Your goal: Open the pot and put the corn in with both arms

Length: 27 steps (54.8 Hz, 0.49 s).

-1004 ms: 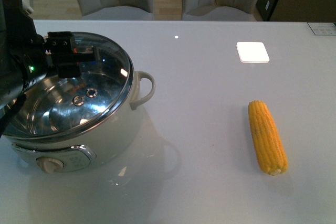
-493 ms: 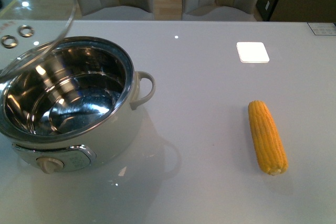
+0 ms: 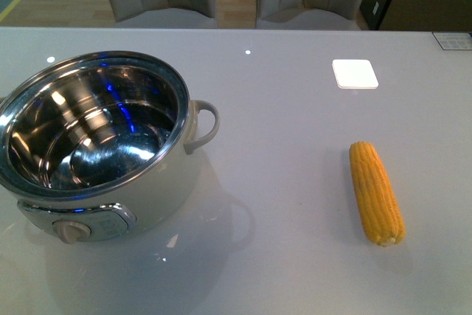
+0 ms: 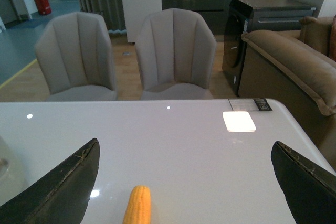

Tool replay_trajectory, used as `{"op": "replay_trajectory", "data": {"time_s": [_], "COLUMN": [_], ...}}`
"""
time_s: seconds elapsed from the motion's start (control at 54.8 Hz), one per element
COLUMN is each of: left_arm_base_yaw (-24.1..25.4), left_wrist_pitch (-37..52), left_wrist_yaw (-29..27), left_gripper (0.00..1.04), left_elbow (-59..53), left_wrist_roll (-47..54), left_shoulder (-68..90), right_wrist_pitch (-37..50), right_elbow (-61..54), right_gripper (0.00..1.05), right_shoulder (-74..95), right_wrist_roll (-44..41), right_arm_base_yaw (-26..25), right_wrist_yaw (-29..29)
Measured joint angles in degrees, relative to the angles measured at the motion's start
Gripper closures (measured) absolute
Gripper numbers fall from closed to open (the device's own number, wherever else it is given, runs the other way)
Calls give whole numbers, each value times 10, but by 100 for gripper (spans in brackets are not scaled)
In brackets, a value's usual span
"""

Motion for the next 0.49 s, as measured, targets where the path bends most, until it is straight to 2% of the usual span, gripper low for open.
{"op": "replay_trajectory", "data": {"time_s": [0.237, 0.493], "left_arm_base_yaw": [69, 85], "left_wrist_pitch": [82, 150], "left_wrist_yaw": [42, 51], "left_gripper": [61, 61], "left_elbow": [-2, 31], "left_wrist_roll": [16, 28], "left_shoulder": [111, 251], "right_wrist_pitch": [0, 0], "right_elbow": [0, 0], "right_gripper": [9, 9], "right_shoulder": [0, 0], "right_wrist_roll": [0, 0], "right_arm_base_yaw": [0, 0], "right_wrist_yaw": [0, 0]}}
